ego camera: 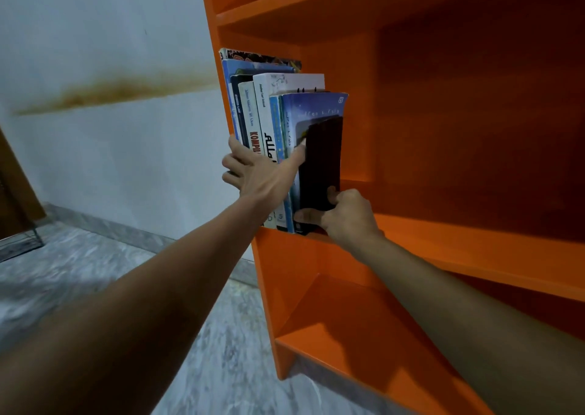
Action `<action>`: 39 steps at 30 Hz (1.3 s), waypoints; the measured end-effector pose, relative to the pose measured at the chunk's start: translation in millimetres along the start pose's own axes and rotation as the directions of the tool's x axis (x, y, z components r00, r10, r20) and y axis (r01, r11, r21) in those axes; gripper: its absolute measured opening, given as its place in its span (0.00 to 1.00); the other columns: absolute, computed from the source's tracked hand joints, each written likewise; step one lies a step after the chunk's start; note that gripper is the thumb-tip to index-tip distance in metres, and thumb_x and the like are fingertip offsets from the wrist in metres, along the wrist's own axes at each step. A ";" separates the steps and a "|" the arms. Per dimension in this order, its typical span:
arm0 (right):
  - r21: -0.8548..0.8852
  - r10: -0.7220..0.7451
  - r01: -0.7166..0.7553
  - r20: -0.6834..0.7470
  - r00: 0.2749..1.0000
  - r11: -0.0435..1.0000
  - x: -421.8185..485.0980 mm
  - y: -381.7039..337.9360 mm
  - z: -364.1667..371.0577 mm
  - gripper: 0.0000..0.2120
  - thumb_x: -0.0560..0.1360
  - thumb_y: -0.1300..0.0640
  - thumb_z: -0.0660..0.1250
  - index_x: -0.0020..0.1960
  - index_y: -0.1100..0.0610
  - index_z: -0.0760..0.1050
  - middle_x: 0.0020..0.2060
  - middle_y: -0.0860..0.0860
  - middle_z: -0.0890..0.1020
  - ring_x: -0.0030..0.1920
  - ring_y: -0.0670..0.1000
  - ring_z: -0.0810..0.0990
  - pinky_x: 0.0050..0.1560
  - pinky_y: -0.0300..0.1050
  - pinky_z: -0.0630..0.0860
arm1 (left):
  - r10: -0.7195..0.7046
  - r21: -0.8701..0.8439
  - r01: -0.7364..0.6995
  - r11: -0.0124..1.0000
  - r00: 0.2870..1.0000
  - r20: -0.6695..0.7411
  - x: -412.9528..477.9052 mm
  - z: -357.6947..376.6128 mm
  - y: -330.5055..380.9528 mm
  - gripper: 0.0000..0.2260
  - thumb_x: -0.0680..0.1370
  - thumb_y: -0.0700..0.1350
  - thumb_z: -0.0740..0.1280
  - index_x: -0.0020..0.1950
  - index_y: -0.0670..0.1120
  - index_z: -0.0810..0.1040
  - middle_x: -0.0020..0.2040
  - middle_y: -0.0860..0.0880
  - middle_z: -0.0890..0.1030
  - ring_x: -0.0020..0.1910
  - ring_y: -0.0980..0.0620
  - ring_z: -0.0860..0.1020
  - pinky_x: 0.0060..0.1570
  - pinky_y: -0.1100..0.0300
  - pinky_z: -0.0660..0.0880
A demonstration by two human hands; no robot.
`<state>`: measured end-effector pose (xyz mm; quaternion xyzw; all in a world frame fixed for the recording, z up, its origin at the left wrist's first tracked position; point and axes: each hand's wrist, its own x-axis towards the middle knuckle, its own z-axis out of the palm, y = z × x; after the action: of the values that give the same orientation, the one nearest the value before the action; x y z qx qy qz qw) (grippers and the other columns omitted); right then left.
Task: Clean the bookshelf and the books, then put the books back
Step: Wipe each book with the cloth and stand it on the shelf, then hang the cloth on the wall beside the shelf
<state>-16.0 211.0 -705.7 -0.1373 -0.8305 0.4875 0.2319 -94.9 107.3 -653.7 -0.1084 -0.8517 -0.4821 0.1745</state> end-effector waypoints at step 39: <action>-0.919 0.481 -0.310 -0.163 0.861 0.245 -305.2 29.5 34.2 0.05 0.76 0.58 0.62 0.47 0.56 0.65 0.38 0.53 0.69 0.43 0.58 0.71 0.48 0.55 0.75 | 0.065 0.240 -0.730 0.640 0.363 0.929 -201.8 -64.9 -134.5 0.27 0.82 0.57 0.58 0.64 0.33 0.73 0.64 0.34 0.75 0.62 0.36 0.74 0.60 0.48 0.71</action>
<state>227.2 61.2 -822.4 -0.4098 -0.9084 -0.0138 -0.0810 54.9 -20.6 -809.4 -0.4886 -0.8625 0.0193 -0.1302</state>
